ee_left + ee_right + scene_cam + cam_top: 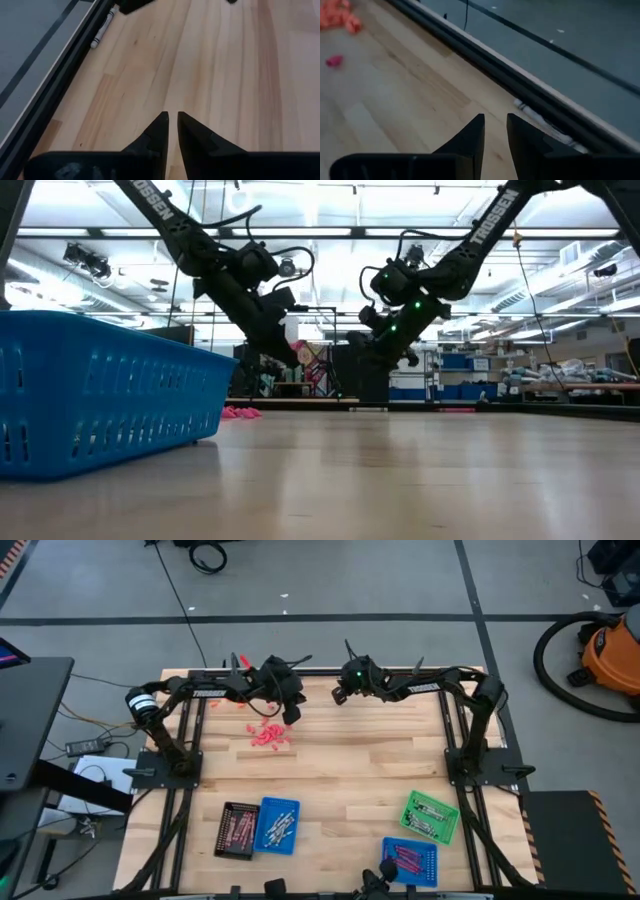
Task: Sort crayons
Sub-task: Put the white crayon into the left blue bin
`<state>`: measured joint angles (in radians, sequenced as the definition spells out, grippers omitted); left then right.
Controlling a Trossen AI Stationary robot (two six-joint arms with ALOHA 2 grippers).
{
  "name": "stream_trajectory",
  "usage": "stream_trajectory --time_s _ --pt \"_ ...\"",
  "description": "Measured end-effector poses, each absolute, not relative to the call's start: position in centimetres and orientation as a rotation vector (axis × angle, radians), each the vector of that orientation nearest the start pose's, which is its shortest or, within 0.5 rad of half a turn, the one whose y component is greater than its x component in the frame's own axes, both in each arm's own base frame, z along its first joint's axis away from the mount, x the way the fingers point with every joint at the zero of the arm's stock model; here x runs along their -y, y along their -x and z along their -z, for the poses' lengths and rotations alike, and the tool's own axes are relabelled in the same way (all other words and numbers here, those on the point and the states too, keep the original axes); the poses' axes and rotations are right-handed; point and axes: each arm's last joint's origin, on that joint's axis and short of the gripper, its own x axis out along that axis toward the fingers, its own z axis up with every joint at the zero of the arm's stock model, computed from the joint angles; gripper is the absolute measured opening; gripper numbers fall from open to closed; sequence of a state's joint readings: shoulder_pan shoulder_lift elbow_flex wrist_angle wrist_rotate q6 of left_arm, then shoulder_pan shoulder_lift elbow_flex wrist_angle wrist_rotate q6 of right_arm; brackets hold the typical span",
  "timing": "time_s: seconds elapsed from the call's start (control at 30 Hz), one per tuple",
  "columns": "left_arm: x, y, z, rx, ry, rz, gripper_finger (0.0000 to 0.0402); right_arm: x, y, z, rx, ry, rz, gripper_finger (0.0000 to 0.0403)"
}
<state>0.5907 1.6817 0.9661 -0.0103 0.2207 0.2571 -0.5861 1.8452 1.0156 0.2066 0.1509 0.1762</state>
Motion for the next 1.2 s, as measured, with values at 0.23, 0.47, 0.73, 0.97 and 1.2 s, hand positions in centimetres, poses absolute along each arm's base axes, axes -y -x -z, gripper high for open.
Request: stream_trajectory --time_s 0.23,0.47,0.73,0.97,1.2 --pt "-18.9 -28.9 -18.7 -0.712 0.03 -0.269 0.0047 21.5 -29.5 -19.2 -0.58 -0.26 0.659 0.009" --pt "-18.7 -29.0 -18.6 -0.718 0.03 -0.258 0.0047 18.1 -30.9 -19.8 -0.574 -0.364 0.493 0.0082" --pt "-18.7 -29.0 -18.7 -0.714 0.01 -0.254 0.0047 14.8 -29.8 -14.9 -0.604 -0.466 0.471 0.0077" --pt "-18.7 -29.0 -18.7 -0.714 0.002 -0.253 0.0047 15.5 -27.4 -12.4 -0.561 -0.505 0.498 0.0077" --pt "-18.9 -29.2 -18.9 -0.686 -0.011 -0.258 0.0047 17.7 -26.2 -12.0 -0.564 -0.524 0.512 0.0077"
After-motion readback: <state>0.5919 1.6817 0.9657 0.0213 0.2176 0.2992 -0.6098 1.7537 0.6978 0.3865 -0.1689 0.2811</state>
